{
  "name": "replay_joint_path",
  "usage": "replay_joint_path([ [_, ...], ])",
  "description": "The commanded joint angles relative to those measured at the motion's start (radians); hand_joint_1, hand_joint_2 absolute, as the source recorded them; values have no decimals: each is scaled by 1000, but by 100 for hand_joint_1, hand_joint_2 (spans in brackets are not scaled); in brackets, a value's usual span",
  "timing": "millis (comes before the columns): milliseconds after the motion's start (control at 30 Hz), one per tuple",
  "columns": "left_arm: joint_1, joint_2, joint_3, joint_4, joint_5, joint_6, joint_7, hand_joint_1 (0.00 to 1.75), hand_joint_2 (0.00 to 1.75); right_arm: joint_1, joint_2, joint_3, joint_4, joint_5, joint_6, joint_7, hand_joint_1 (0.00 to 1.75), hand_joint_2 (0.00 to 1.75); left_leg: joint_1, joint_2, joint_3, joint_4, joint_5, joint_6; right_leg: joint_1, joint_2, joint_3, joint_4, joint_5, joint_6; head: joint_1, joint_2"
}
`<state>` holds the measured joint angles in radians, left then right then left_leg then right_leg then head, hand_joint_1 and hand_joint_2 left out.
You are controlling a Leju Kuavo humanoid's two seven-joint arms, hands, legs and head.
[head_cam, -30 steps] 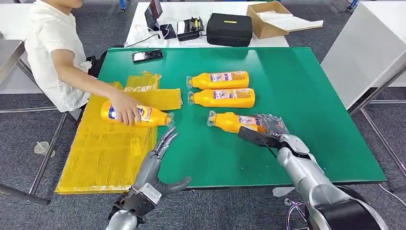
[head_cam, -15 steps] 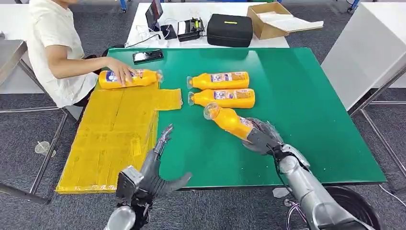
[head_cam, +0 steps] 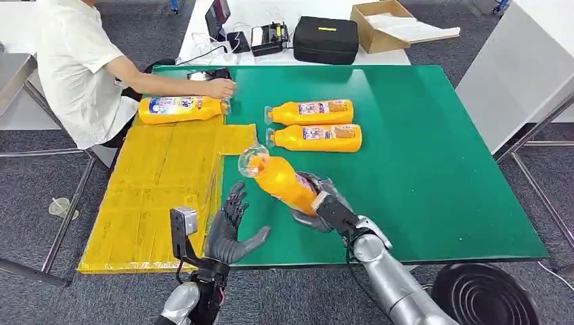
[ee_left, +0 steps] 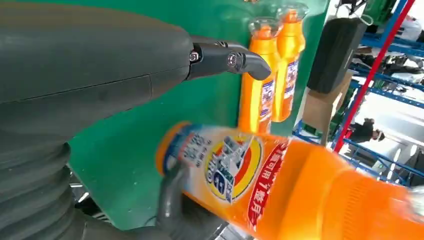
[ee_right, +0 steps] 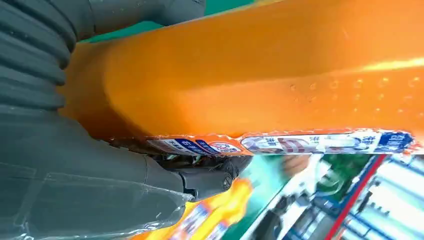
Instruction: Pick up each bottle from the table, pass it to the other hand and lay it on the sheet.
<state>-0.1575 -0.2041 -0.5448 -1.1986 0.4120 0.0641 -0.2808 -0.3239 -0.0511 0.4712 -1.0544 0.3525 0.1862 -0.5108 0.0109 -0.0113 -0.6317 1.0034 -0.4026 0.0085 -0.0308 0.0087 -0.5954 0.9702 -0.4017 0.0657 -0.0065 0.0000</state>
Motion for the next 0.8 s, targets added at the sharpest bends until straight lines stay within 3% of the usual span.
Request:
replay_joint_path([
  [33, -68, 5, -26, 95, 0, 18, -15, 0, 175, -80, 41, 109, 82, -16, 20, -18, 175, 175, 0, 2, 2, 0, -1, 0, 1, 1, 2, 0, 0, -2, 0, 0],
  [333, -44, 2, -22, -37, 24, 38, -72, 0, 175, -96, 57, 197, 194, -23, 7, -50, 175, 175, 1, 1, 2, 1, -2, 0, 2, -1, 3, 0, -2, -4, 0, 0],
  [800, -63, -16, 16, -39, 95, 72, -63, 0, 175, -97, 67, 230, 214, -5, -41, -48, 171, 175, 0, 0, 1, 1, -2, 0, 1, 0, 2, 0, -1, -4, 0, 0],
])
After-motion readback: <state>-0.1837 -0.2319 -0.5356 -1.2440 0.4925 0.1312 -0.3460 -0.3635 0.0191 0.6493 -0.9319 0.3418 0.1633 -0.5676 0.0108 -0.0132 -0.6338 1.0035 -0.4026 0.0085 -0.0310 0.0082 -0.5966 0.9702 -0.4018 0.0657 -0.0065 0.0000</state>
